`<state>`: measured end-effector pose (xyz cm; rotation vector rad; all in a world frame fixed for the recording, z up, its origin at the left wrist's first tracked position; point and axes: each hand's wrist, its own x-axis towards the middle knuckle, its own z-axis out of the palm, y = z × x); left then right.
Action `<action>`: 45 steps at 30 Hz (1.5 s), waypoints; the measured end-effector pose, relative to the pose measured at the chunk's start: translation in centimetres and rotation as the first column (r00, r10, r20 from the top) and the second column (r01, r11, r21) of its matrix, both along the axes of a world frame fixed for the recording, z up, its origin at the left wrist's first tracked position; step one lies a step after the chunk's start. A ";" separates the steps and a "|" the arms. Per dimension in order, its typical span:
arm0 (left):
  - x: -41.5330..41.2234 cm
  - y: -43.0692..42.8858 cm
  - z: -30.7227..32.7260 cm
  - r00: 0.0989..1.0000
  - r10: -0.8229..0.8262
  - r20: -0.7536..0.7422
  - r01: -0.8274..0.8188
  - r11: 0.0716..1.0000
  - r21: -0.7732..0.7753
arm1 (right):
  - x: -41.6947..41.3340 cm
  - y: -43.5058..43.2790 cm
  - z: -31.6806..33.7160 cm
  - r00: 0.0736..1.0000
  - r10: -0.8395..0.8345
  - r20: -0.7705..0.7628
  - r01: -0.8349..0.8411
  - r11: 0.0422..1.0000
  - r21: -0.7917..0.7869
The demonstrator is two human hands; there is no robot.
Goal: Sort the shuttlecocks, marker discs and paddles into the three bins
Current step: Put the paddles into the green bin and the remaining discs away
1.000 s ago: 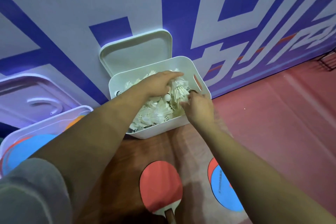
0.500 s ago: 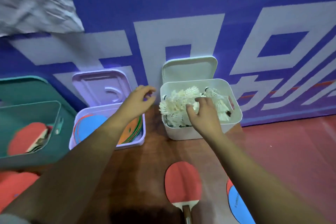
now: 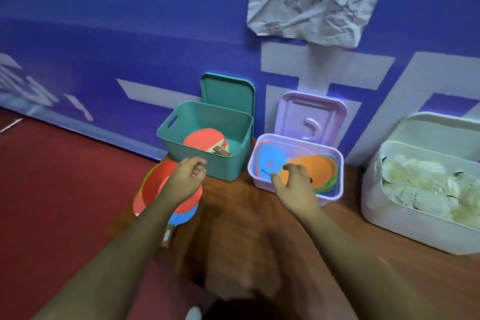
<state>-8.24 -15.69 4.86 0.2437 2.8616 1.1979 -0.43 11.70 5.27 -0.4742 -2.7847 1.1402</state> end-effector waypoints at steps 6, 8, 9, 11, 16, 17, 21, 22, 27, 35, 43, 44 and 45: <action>-0.9 -11.8 -2.6 0.997 0.082 0.010 -0.082 0.997 0.000 | -2.8 -12.1 -2.8 0.987 0.066 0.144 -0.059 0.997 -0.047; -2.0 -14.9 -3.9 0.996 0.086 -0.004 -0.086 0.996 -0.010 | -3.5 -15.7 -4.0 0.984 0.063 0.167 -0.051 0.996 -0.074; -2.5 -16.1 -4.3 0.996 0.094 0.004 -0.094 0.995 -0.015 | -3.8 -17.3 -4.6 0.982 0.061 0.180 -0.045 0.995 -0.090; -3.7 -18.3 -5.6 0.990 0.140 0.024 -0.140 0.990 -0.030 | -4.4 -20.1 -5.9 0.973 0.057 0.226 -0.029 0.992 -0.127; -5.7 -19.8 -8.6 0.945 0.209 0.254 -0.219 0.976 0.013 | -5.9 -24.9 -9.2 0.929 0.059 0.365 0.015 0.980 -0.197; -6.1 -19.6 -9.0 0.927 0.205 0.314 -0.215 0.977 -0.002 | -6.4 -25.4 -9.9 0.920 0.052 0.388 0.034 0.977 -0.212; -8.0 -19.5 -11.5 0.889 0.163 0.427 -0.155 0.986 -0.055 | -8.9 -26.7 -12.7 0.872 0.016 0.490 0.133 0.955 -0.266; -8.2 -19.5 -12.0 0.884 0.152 0.442 -0.137 0.988 -0.065 | -9.5 -26.8 -13.5 0.863 0.011 0.505 0.146 0.952 -0.270; -8.3 -18.8 -13.8 0.887 0.121 0.445 -0.078 0.991 -0.113 | -11.5 -26.3 -17.8 0.804 -0.063 0.591 0.322 0.882 -0.344; -7.0 -18.3 -14.8 0.865 0.036 0.500 -0.072 0.996 0.055 | -10.8 -24.9 -20.6 0.803 -0.212 0.557 0.527 0.689 -0.497; -5.5 -16.9 -16.0 0.797 -0.002 0.604 -0.145 0.970 0.195 | -7.2 -21.0 -18.1 0.828 -0.237 0.509 0.561 0.376 -0.738; -5.2 -16.4 -15.9 0.806 -0.008 0.592 -0.122 0.976 0.180 | -6.6 -20.3 -17.6 0.834 -0.252 0.491 0.552 0.367 -0.749; -5.0 -15.7 -15.7 0.819 -0.015 0.573 -0.106 0.978 0.178 | -6.0 -19.6 -17.2 0.838 -0.271 0.473 0.544 0.357 -0.759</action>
